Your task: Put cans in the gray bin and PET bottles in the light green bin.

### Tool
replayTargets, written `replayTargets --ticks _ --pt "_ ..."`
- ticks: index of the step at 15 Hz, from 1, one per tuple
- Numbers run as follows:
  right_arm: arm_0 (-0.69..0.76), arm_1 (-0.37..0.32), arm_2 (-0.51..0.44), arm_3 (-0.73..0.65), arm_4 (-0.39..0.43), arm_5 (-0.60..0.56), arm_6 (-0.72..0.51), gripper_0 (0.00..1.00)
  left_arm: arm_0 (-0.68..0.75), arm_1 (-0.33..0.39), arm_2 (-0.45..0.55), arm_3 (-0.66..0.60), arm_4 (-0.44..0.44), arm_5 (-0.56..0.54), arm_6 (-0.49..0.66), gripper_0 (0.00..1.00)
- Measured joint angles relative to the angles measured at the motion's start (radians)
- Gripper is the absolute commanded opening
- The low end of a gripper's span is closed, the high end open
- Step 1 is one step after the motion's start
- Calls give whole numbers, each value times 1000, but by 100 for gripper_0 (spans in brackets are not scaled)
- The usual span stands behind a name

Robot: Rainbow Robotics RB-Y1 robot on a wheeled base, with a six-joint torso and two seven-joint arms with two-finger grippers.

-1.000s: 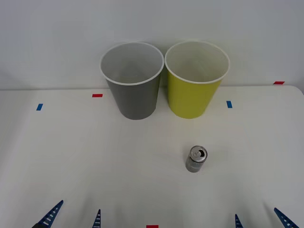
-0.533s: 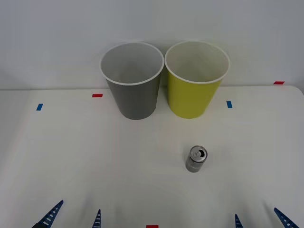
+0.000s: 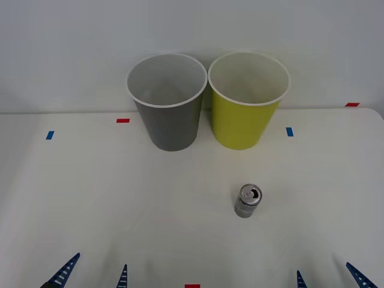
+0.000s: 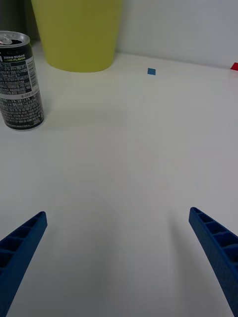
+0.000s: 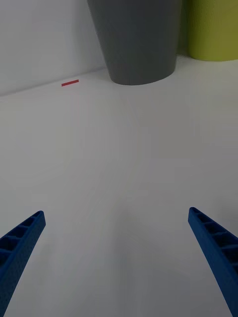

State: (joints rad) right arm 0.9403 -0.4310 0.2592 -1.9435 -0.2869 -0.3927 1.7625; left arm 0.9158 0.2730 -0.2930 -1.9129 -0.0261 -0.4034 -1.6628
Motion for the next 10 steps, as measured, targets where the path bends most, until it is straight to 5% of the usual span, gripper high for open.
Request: replayTargets --ticks 10 --pt "0 0 0 0 0 0 0 100 0 0 0 0 0 0 0 100"
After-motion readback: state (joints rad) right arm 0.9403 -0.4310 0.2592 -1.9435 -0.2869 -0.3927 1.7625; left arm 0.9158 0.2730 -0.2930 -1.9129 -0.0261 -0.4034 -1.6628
